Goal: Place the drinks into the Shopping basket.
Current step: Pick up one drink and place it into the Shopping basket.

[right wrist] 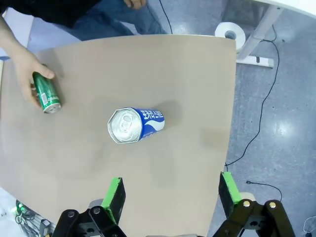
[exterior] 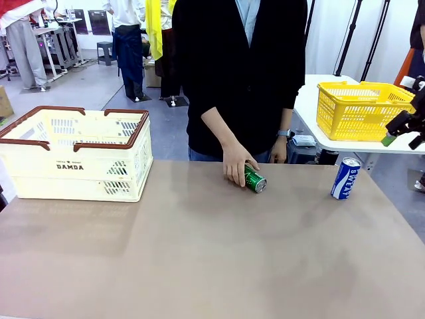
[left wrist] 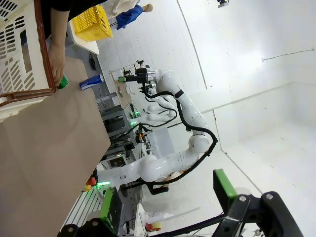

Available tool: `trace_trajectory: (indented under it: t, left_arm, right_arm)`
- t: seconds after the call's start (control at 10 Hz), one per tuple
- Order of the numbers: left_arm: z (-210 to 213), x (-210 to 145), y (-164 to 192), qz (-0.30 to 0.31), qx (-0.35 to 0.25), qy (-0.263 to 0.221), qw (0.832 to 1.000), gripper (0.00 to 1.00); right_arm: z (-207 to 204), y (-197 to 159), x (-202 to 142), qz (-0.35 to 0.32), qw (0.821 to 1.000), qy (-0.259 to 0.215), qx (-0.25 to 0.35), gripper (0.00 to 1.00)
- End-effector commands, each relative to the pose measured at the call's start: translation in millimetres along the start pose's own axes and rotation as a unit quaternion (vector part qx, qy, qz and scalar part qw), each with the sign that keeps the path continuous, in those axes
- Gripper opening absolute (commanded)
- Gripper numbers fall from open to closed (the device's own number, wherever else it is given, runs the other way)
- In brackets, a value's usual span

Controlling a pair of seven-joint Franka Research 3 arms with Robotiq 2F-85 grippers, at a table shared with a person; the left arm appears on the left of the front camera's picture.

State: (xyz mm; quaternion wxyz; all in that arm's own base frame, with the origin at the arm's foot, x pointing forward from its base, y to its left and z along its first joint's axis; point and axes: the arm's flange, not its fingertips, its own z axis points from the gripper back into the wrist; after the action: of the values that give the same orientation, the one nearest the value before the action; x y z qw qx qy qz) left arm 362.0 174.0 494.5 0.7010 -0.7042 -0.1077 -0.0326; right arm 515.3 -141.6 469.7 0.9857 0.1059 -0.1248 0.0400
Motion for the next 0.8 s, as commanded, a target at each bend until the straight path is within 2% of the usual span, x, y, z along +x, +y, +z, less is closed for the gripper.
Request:
trace_trajectory:
  t: [0.0,0.3,0.7]
  left_arm:
    - [-1.0,0.1,-3.5,0.006,-0.006,-0.005,1.0,1.0]
    - [-1.0,0.1,-3.5,0.006,-0.006,-0.005,1.0,1.0]
    - [-1.0,0.1,-3.5,0.006,-0.006,-0.005,1.0,1.0]
  right_arm:
    - [-20.9,22.5,13.4,0.017,1.0,0.002,-0.001,1.0]
    - [-49.3,63.4,34.1,0.018,1.0,0.01,-0.018,1.0]
    - [-87.7,71.8,46.6,0.012,0.998,0.042,-0.049,1.0]
